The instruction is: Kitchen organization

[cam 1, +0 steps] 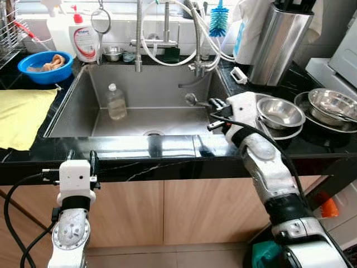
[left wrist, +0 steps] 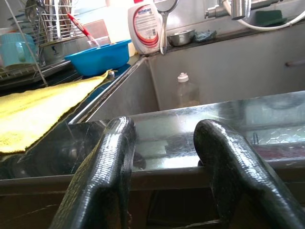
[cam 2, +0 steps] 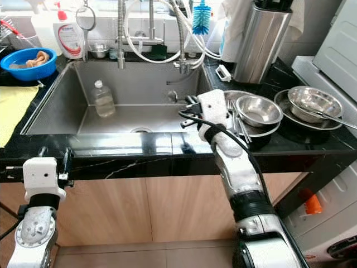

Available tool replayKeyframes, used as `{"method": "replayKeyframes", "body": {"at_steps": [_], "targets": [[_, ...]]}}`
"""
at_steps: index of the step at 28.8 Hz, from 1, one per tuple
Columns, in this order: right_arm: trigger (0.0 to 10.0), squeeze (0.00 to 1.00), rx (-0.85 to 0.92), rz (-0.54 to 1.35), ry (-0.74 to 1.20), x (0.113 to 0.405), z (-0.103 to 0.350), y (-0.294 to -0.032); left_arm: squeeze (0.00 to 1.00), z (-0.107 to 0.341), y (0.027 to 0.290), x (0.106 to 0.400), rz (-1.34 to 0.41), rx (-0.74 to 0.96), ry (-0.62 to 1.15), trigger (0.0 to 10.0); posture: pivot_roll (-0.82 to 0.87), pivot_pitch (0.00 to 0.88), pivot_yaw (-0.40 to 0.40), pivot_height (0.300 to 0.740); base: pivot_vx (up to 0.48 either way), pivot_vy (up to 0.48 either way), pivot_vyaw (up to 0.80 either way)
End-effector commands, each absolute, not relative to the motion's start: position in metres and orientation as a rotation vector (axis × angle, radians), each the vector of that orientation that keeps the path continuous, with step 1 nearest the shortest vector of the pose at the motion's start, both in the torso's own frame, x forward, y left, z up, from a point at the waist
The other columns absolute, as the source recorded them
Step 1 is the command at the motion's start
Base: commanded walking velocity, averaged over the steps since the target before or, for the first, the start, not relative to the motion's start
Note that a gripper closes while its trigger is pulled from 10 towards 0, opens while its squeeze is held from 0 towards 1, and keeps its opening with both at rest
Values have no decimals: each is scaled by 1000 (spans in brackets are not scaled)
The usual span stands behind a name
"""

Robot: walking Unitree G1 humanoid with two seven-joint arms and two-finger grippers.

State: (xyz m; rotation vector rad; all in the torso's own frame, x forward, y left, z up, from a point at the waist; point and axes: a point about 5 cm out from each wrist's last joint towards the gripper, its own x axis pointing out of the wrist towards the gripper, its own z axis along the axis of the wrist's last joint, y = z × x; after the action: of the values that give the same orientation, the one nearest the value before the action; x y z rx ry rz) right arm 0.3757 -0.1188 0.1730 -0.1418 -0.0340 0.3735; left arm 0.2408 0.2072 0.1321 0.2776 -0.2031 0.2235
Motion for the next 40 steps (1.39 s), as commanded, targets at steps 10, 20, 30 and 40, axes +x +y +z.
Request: {"method": "replayKeyframes", "body": {"at_steps": [10, 20, 30, 40], "targets": [[10000, 0, -137, 400, 29, 379, 153, -109, 0, 137, 196, 245, 186, 282, -239, 10000, 0, 0, -70, 740, 0, 0, 0], [10000, 0, -151, 389, 68, 376, 134, -109, 0, 133, 191, 241, 179, 254, -243, 10000, 33, 0, -76, 740, 0, 0, 0], [10000, 0, -135, 352, 39, 375, 131, -109, 0, 133, 192, 239, 188, 239, -250, 10000, 37, 0, -65, 740, 0, 0, 0], [10000, 0, -160, 250, -147, 377, 160, -119, 0, 134, 193, 241, 183, 245, -252, 10000, 17, 0, -68, 740, 0, 0, 0]]}}
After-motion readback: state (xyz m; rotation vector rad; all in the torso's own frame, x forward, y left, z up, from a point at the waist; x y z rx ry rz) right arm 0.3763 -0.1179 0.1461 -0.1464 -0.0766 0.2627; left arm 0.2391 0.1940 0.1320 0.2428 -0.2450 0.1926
